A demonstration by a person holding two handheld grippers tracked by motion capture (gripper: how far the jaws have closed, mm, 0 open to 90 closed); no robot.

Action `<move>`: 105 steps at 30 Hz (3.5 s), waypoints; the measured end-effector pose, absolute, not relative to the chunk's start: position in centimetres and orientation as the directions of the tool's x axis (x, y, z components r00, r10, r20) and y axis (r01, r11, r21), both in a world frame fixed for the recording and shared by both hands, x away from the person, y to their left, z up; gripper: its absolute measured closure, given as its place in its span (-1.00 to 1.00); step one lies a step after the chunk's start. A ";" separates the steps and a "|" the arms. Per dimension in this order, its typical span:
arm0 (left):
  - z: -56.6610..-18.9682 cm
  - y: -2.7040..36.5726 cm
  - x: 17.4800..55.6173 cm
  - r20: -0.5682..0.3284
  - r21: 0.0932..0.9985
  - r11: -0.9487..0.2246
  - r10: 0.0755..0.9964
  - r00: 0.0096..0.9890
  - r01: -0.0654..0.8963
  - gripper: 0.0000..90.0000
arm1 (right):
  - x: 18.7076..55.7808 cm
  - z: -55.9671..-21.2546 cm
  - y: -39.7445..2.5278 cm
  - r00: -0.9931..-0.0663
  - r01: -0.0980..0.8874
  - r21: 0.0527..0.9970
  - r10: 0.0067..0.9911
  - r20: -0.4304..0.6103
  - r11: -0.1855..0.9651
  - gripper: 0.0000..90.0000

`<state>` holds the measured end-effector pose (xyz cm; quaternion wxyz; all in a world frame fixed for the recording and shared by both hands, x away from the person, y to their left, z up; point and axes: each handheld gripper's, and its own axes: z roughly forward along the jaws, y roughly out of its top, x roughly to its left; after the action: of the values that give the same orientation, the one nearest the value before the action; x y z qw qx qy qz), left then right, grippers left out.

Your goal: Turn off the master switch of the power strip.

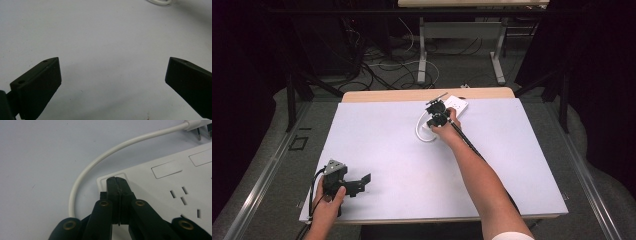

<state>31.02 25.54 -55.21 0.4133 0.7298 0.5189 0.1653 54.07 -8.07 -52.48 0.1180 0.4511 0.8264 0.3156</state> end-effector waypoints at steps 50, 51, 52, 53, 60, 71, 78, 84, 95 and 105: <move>-55.3 25.4 31.0 -0.178 0.767 -0.130 0.897 0.404 0.628 -0.99 | 52.9 -50.2 -8.9 -0.577 0.674 0.612 0.812 0.087 0.413 0.54; -55.3 25.4 31.0 -0.179 0.767 -0.130 0.897 0.403 0.628 -0.99 | 52.8 -50.3 -9.0 -0.575 0.669 0.619 0.814 0.080 0.412 0.53; -55.2 25.4 31.0 -0.180 0.768 -0.128 0.897 0.404 0.628 -0.99 | 52.8 -50.2 -9.0 -0.585 0.665 0.618 0.807 0.082 0.419 0.51; -55.2 25.4 31.0 -0.180 0.768 -0.129 0.897 0.404 0.628 -0.99 | 52.7 -50.3 -8.9 -0.584 0.666 0.622 0.806 0.093 0.411 0.50; -55.3 25.3 31.1 -0.176 0.765 -0.137 0.896 0.409 0.629 -0.99 | 52.2 -49.8 -8.9 -0.617 0.667 0.585 0.782 0.086 0.461 0.35; -55.3 25.1 31.2 -0.172 0.767 -0.142 0.894 0.413 0.626 -0.99 | 51.2 -49.3 -8.9 -0.640 0.654 0.573 0.765 0.072 0.494 0.09; -55.3 25.1 31.2 -0.170 0.769 -0.142 0.894 0.414 0.623 -0.99 | 50.2 -48.3 -9.3 -0.628 0.660 0.587 0.773 0.088 0.469 -0.05; -55.3 25.1 31.2 -0.167 0.771 -0.141 0.896 0.410 0.621 -0.99 | 49.5 -47.7 -10.0 -0.634 0.636 0.620 0.770 0.080 0.459 -0.12; -55.3 25.1 31.1 -0.174 0.777 -0.128 0.898 0.405 0.617 -0.99 | 48.8 -46.9 -11.9 -0.591 0.674 0.610 0.800 0.106 0.417 -0.32; -55.2 25.0 31.1 -0.171 0.775 -0.131 0.898 0.406 0.618 -0.99 | 47.5 -46.2 -14.2 -0.576 0.672 0.624 0.811 0.101 0.399 -0.66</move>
<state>31.11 25.00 -55.24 0.4080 0.7323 0.5175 0.1716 47.46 -14.20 -46.21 0.1101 0.4472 0.8292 0.3168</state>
